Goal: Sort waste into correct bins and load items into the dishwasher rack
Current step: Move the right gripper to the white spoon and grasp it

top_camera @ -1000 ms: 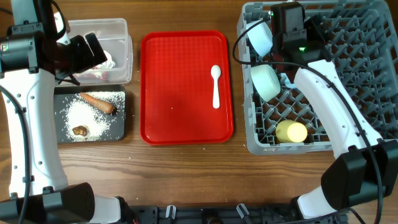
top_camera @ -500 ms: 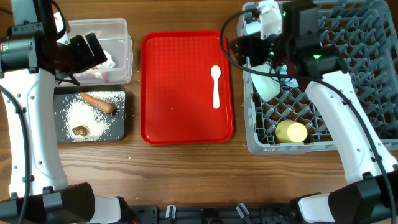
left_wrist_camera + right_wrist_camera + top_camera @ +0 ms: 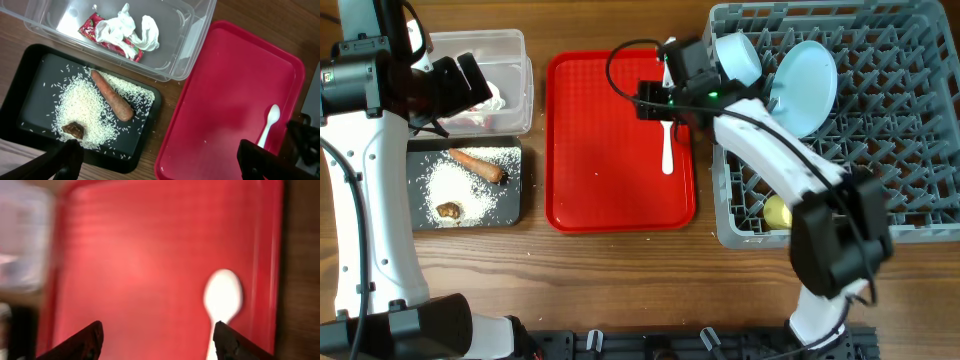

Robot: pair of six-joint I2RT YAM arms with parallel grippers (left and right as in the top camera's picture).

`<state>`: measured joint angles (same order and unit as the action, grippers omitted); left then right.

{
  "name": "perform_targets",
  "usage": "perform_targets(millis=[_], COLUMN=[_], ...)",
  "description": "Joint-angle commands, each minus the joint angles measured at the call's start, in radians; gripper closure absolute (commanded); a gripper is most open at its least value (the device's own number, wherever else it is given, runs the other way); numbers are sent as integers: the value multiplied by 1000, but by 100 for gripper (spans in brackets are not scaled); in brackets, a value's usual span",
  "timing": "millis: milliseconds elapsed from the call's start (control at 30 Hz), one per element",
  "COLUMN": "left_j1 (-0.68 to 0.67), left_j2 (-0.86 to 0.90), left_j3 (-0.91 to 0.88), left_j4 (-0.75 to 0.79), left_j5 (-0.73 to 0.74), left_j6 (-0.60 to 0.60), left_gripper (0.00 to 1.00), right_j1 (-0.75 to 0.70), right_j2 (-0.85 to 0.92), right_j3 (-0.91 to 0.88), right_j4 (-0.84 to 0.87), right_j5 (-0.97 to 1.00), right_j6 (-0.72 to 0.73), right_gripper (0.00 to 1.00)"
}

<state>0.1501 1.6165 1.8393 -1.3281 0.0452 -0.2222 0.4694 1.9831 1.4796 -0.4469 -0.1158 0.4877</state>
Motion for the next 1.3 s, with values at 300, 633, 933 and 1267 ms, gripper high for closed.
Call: perform_targets(millis=[300, 633, 933, 1267], left_j1=[3, 3, 3, 3], left_j2=[-6, -6, -6, -6], left_j3=[12, 12, 12, 12], left_j4=[3, 3, 3, 3], left_j5=[-13, -13, -13, -13], left_j6=[5, 5, 5, 5], left_gripper=[0, 0, 0, 0], right_j1=[-7, -10, -15, -16], right_j2=[162, 174, 204, 225], right_j3=[-3, -3, -3, -3], right_j4=[39, 40, 73, 92], right_j5=[124, 180, 167, 163], right_j6=[122, 167, 173, 193], right_gripper=[38, 42, 51, 75])
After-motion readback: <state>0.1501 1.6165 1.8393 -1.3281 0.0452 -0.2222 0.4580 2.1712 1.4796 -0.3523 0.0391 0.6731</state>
